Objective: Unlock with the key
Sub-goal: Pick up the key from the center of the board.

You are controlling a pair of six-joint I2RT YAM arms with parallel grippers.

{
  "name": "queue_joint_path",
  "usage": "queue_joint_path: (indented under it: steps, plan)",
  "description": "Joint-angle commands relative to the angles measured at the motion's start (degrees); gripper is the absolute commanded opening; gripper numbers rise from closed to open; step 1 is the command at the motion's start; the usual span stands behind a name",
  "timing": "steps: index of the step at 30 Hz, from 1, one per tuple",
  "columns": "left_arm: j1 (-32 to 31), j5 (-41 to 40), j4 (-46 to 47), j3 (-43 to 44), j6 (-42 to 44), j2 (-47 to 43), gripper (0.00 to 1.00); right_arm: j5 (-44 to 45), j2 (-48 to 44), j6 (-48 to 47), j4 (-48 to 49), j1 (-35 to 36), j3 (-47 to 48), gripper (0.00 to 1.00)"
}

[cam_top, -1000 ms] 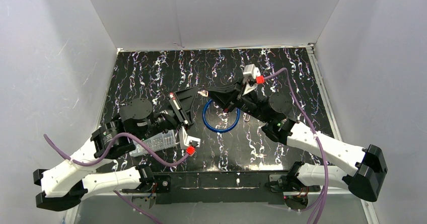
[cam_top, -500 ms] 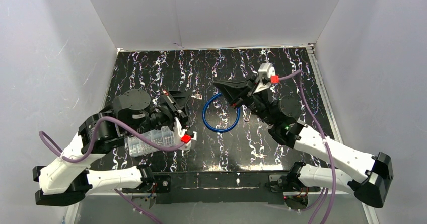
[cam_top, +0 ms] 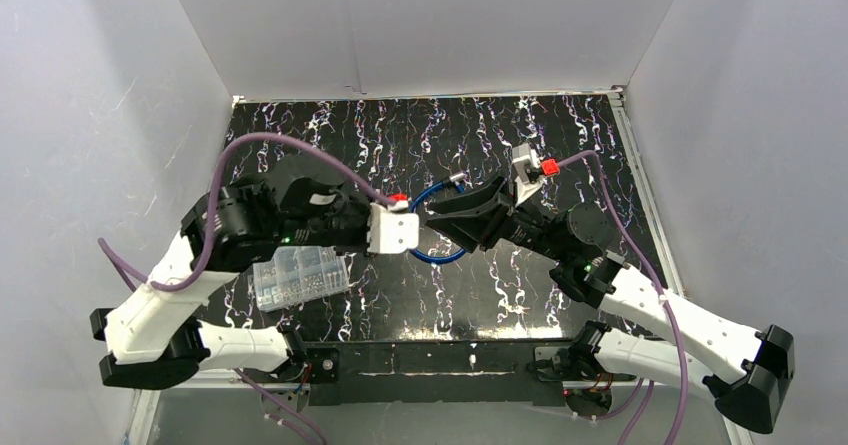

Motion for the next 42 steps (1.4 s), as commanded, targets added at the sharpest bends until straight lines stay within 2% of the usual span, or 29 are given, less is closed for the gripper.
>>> queue_joint_path:
  steps: [1, 5, 12, 17, 27, 33, 37, 42]
  plan:
    - [5.37, 9.34, -6.47, 4.98, -11.16, 3.03, 0.0, -2.2, -1.1, 5.32, 4.16, -0.54, -1.17, 0.52]
    - [10.6, 14.82, -10.67, 10.37, -12.92, 8.04, 0.0, -0.17, -3.58, 3.18, 3.38, -0.52, -3.25, 0.51]
    - [11.01, 15.97, -15.88, 13.9, -13.83, 11.92, 0.0, 1.25, -4.35, -4.87, -5.5, -0.52, 0.97, 0.46]
    - [11.01, 19.26, -19.27, 19.97, -15.5, 15.14, 0.0, -1.29, 0.33, -4.78, -5.14, -0.52, 3.19, 0.47]
    - [11.03, 16.78, -14.84, 19.25, -13.56, 12.95, 0.0, -3.01, 2.14, -0.61, 4.23, -0.44, -2.59, 0.53]
    - [11.01, 13.0, -12.67, 18.72, -13.02, 12.35, 0.0, 0.2, -0.86, -0.82, 2.73, -0.44, -4.8, 0.56]
    - [11.01, 9.56, -9.3, 17.02, -13.47, 11.14, 0.0, 1.04, -0.93, -1.47, 2.22, -0.22, -4.34, 0.69]
    - [11.01, 6.64, -3.83, 14.22, -14.28, 9.27, 0.0, 1.0, 3.21, -3.58, 2.97, 1.86, -0.24, 0.75]
